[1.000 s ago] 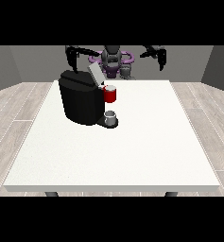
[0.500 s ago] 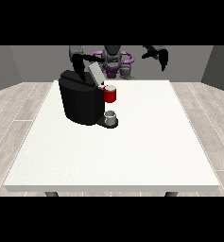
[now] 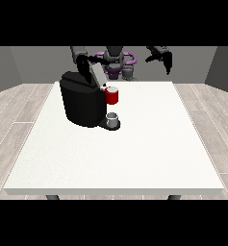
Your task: Insert the coffee pod into the coffee machine and close the lid
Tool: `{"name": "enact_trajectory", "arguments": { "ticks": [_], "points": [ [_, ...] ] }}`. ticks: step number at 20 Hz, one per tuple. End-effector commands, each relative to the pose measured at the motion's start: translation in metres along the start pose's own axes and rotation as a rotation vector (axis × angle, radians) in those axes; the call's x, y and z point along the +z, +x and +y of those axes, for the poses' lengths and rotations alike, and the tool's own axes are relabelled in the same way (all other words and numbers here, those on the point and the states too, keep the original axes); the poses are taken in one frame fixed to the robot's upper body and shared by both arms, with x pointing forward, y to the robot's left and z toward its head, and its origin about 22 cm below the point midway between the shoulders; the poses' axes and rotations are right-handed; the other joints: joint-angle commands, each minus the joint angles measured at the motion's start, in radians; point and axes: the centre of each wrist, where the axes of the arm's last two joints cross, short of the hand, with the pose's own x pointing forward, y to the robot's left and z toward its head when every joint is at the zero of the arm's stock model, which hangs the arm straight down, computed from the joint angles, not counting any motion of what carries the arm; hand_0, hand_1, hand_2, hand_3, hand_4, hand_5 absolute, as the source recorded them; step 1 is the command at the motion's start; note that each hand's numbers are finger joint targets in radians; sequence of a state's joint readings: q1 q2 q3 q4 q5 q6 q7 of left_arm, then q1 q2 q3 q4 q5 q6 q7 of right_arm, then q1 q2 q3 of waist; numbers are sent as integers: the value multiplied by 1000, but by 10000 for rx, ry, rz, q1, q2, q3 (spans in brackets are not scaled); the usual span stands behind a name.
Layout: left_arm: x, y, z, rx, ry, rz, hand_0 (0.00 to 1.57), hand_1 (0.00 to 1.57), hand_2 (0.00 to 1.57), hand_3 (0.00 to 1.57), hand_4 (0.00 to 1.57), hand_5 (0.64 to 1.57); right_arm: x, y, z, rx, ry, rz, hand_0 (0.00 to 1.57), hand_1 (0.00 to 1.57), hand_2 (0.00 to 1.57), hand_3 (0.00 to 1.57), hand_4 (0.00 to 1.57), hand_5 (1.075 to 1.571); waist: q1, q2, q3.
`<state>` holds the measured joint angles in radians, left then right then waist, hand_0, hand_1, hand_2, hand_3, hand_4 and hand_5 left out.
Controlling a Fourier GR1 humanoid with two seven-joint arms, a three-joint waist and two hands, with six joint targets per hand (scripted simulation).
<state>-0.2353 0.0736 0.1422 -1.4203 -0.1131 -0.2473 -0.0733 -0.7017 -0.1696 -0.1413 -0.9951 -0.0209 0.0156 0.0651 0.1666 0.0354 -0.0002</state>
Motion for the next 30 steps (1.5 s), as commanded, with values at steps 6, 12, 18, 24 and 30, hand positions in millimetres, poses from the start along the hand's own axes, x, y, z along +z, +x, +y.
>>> {"name": "enact_trajectory", "arguments": {
  "ticks": [6,12,18,24,30],
  "points": [
    [-3,-2,1,-22,38,-260,0,0,0,0,372,1571,-18,45,33,1187,909,-1305,0,0,0,0,119,1571,46,582,-2],
    [2,-1,7,-294,-186,-293,0,0,0,0,330,1571,-22,62,36,1333,1025,-1242,0,0,0,0,0,1571,480,448,-1],
    [-15,7,-10,-249,-374,-783,0,0,0,0,326,1571,-28,107,51,2038,754,-2257,0,0,0,0,102,1571,959,1057,-7],
    [-29,28,-19,-303,-1056,-1358,0,0,0,0,407,1571,-33,137,41,2679,201,-2385,0,0,0,0,259,1571,1888,1346,4],
    [-37,31,-34,-106,-1303,-1539,0,0,0,0,429,1571,-25,149,45,2667,154,-2595,0,0,0,0,102,1571,2206,1666,11]
  ]
}}
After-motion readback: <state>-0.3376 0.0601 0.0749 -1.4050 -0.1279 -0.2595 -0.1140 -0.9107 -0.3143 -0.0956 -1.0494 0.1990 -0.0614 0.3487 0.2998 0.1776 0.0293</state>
